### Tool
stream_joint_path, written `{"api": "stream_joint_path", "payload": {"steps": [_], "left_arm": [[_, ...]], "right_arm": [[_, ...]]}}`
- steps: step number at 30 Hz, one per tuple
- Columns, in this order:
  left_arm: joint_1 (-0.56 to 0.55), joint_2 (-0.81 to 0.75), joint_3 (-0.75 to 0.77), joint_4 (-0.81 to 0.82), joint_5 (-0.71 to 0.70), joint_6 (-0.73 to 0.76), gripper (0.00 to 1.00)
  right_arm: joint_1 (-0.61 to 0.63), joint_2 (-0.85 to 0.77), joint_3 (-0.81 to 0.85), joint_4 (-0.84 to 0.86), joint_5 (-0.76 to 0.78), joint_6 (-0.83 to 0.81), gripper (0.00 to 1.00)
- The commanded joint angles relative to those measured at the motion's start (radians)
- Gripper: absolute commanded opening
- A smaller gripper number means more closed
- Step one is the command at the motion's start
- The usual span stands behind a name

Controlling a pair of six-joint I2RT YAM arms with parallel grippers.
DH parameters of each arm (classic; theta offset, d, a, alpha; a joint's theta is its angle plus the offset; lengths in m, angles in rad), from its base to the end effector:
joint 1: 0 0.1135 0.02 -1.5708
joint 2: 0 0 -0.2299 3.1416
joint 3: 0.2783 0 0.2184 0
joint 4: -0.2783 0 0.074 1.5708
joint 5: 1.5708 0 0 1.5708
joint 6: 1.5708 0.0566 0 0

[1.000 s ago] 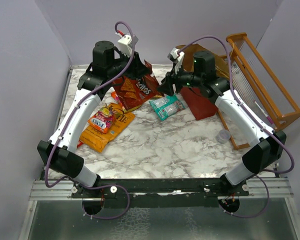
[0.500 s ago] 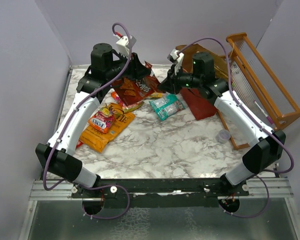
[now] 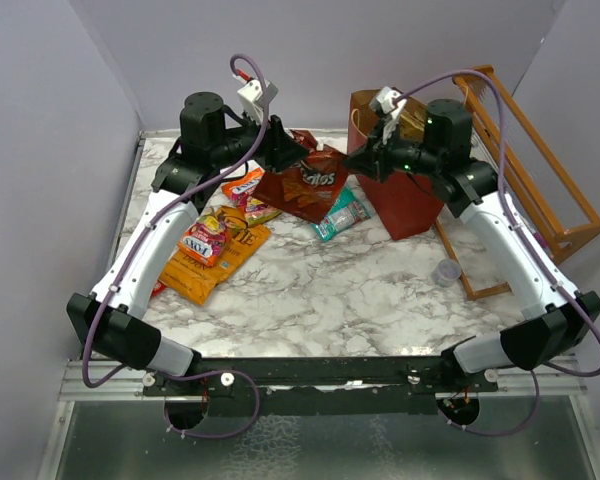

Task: Place the snacks into the paper bag
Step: Place the snack in the paper bag.

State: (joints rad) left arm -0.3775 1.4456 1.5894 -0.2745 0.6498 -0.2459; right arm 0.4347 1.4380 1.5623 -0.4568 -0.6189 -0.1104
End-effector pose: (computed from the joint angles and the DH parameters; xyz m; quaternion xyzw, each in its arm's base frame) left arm 0.2742 -0.1456 0.4156 0.2569 0.6971 -0.4201 0.5212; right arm 0.2619 0.1578 0.3877 -0.3790 0.6995 0.3340 0.5055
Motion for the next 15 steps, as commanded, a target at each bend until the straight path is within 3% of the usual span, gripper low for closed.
{"api": "stream_joint_path", "payload": {"steps": [1, 8, 15], "left_arm": [[0.008, -0.041, 0.010, -0.024, 0.035, 0.088, 0.45], [0.018, -0.067, 0.028, -0.100, 0.025, 0.184, 0.67], [0.023, -0.096, 0.032, -0.171, -0.014, 0.274, 0.83]], "right_arm": [[-0.084, -0.068, 0.026, -0.013, -0.022, -0.017, 0.01], [-0.211, -0.129, 0.068, -0.052, -0.079, -0.007, 0.01], [-0.323, -0.172, 0.154, -0.115, -0.037, -0.003, 0.01]]}}
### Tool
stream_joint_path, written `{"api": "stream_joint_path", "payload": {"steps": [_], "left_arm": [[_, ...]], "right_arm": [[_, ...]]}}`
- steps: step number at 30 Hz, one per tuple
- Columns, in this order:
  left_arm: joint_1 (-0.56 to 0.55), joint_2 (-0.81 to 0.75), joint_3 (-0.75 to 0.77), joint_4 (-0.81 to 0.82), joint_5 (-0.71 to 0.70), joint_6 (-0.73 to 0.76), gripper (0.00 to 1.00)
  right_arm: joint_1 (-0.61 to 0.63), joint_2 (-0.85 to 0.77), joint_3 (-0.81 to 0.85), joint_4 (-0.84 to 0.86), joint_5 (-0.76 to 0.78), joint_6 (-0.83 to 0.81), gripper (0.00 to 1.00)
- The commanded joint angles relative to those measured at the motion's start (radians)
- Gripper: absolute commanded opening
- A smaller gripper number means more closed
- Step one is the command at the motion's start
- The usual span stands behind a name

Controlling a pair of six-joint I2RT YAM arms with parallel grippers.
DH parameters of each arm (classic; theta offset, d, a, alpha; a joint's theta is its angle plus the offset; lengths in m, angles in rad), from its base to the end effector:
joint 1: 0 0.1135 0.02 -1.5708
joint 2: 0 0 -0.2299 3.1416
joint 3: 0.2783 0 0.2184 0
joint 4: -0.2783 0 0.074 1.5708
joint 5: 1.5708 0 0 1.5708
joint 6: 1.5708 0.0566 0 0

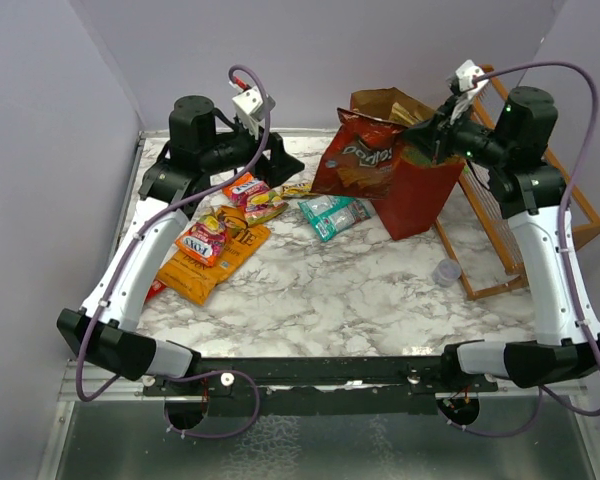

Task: Place the snacks into the paper bag
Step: Place the snack in the paper bag.

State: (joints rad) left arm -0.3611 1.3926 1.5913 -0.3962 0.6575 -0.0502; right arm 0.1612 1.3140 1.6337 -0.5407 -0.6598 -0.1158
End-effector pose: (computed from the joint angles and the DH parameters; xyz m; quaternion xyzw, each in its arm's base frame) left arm 0.2589 -0.1347 0.4167 0.3155 0.6914 -0.3670 0.5364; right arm 0.2490 0.0756 0.4328 -0.3024 0.7037 0.2663 0.5852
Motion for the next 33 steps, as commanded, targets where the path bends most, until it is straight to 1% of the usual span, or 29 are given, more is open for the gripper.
{"api": "stream_joint_path", "payload": {"steps": [1, 5, 7, 10, 18, 22, 26, 30, 33], "left_arm": [[0.010, -0.047, 0.030, -0.054, -0.028, 0.088, 0.84], [0.020, -0.064, 0.023, -0.071, -0.055, 0.117, 0.85], [0.025, -0.073, 0.013, -0.073, -0.059, 0.124, 0.85], [0.025, -0.082, 0.000, -0.077, -0.064, 0.135, 0.85], [0.029, -0.100, -0.020, -0.075, -0.061, 0.146, 0.85], [0.030, -0.107, -0.029, -0.070, -0.056, 0.144, 0.85], [0.034, -0.120, -0.045, -0.064, -0.055, 0.142, 0.85], [0.037, -0.134, -0.058, -0.058, -0.055, 0.137, 0.85], [0.040, -0.142, -0.066, -0.051, -0.051, 0.127, 0.85]], "right_arm": [[-0.063, -0.050, 0.104, -0.042, 0.024, 0.005, 0.01], [-0.114, -0.045, 0.187, -0.071, 0.137, 0.022, 0.01], [-0.131, -0.027, 0.231, -0.082, 0.215, 0.021, 0.01], [-0.150, -0.002, 0.296, -0.089, 0.292, 0.020, 0.01], [-0.156, 0.115, 0.467, -0.099, 0.457, -0.010, 0.01], [-0.157, 0.189, 0.533, -0.094, 0.506, -0.024, 0.01], [-0.156, 0.241, 0.571, -0.096, 0.521, -0.021, 0.01], [-0.156, 0.271, 0.568, -0.088, 0.541, -0.011, 0.01], [-0.156, 0.268, 0.528, -0.066, 0.540, 0.019, 0.01]]}}
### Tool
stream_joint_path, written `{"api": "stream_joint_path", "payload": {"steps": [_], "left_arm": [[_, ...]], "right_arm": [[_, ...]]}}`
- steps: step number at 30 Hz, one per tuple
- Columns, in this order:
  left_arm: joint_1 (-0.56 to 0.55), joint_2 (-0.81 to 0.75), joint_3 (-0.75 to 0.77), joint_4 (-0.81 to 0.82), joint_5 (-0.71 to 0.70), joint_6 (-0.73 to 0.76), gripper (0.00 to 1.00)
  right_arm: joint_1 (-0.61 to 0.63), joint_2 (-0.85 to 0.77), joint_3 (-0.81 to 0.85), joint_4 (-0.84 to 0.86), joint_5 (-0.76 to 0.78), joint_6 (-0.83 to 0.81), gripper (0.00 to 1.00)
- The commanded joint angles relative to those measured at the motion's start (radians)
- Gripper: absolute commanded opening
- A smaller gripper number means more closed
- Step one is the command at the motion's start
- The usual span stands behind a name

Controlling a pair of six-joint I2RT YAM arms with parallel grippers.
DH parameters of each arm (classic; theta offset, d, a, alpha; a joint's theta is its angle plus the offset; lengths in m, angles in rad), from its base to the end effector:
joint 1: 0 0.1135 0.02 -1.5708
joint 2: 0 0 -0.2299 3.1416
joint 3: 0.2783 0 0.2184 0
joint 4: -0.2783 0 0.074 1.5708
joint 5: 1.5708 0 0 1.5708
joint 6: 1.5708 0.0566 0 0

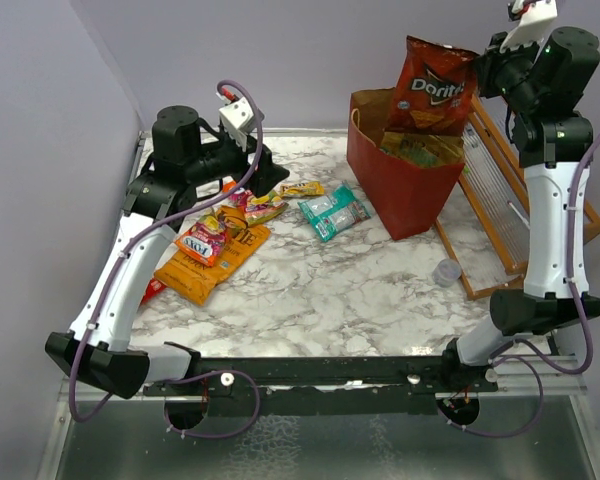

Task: Place the snacks into the paper bag
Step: Place the snack in the paper bag.

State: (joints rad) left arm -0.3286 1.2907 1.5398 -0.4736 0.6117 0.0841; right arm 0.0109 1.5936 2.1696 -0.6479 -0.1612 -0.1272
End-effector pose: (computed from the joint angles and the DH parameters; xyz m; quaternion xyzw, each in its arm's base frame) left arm 0.2380 -0.1155 0.4176 0.3365 0.6913 -0.3062 0.5614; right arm 0.2981 0.0123 0.4987 -0.1051 0.7242 0.0194 0.6813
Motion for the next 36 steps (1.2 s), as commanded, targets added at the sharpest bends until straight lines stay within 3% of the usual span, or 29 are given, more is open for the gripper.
{"api": "stream_joint_path", "payload": {"steps": [1, 23, 36], "left_arm": [[0.008, -0.042, -0.016, 0.028, -0.002, -0.009, 0.85], [0.010, -0.056, -0.027, 0.032, 0.020, -0.017, 0.85], [0.009, -0.065, -0.080, 0.025, -0.010, 0.032, 0.85]], "right_arm": [[-0.006, -0.013, -0.021, 0.046, 0.040, 0.040, 0.01], [-0.005, -0.035, -0.220, 0.105, 0.012, 0.127, 0.01], [-0.006, -0.136, -0.532, 0.261, 0.071, 0.142, 0.01]]}}
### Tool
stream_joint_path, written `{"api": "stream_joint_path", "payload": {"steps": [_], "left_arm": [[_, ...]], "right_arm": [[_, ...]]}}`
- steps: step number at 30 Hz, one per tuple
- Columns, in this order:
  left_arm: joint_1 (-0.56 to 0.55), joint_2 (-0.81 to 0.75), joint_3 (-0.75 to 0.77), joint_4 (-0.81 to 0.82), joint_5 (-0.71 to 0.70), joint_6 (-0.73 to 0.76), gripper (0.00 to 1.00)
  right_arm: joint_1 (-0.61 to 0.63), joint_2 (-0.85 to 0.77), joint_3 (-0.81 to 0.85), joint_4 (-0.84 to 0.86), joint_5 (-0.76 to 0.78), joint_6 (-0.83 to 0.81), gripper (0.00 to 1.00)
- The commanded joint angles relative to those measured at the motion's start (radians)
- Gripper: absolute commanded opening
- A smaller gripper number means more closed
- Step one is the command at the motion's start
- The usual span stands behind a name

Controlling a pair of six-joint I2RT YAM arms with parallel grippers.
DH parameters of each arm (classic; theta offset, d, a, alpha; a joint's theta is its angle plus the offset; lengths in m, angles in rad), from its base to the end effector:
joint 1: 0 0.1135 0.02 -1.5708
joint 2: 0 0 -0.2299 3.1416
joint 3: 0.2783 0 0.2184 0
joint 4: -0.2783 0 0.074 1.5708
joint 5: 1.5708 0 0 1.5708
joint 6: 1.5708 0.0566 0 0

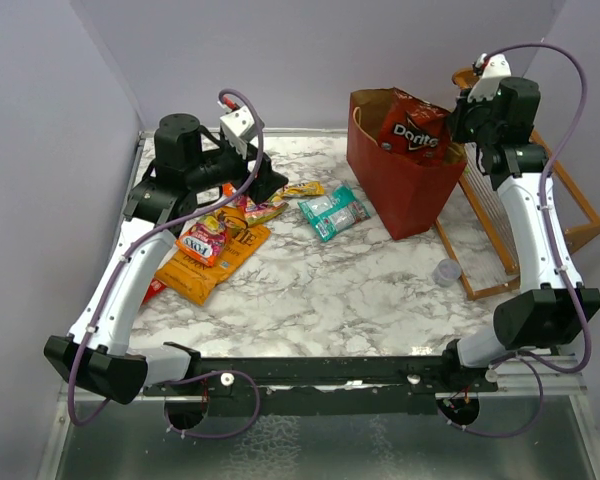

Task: Place the snacks into the paper bag
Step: Place the snack in the paper bag.

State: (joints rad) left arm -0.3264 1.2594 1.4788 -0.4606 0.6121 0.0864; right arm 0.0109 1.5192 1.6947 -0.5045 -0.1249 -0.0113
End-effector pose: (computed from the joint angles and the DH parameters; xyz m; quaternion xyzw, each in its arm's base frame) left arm 0.2342 -0.1136 0.4079 0.3357 0.6964 -0.3058 0.5556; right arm 0.3275 0.0106 0.3968 -0.0453 0.8113 0.0506 0.5806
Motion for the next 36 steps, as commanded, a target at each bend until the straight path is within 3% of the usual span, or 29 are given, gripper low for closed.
{"api": "stream_joint_path", "payload": {"steps": [1, 15, 22, 29, 36], "left_arm": [[0.007, -0.034, -0.024, 0.012, -0.014, 0.033, 0.85], [0.007, -0.025, -0.091, 0.014, -0.025, 0.071, 0.85], [0.007, -0.020, -0.120, 0.017, -0.048, 0.119, 0.85], [0.007, 0.000, -0.181, 0.038, -0.198, 0.158, 0.85], [0.007, -0.006, -0.200, 0.042, -0.206, 0.168, 0.85]], "right_arm": [[-0.006, -0.067, -0.076, 0.124, 0.036, 0.034, 0.01], [-0.024, -0.128, -0.342, 0.234, 0.068, 0.186, 0.01], [-0.041, -0.109, -0.360, 0.242, 0.099, 0.249, 0.05], [-0.045, -0.105, -0.361, 0.253, 0.099, 0.248, 0.07], [-0.045, -0.096, -0.349, 0.246, 0.072, 0.242, 0.18]]}}
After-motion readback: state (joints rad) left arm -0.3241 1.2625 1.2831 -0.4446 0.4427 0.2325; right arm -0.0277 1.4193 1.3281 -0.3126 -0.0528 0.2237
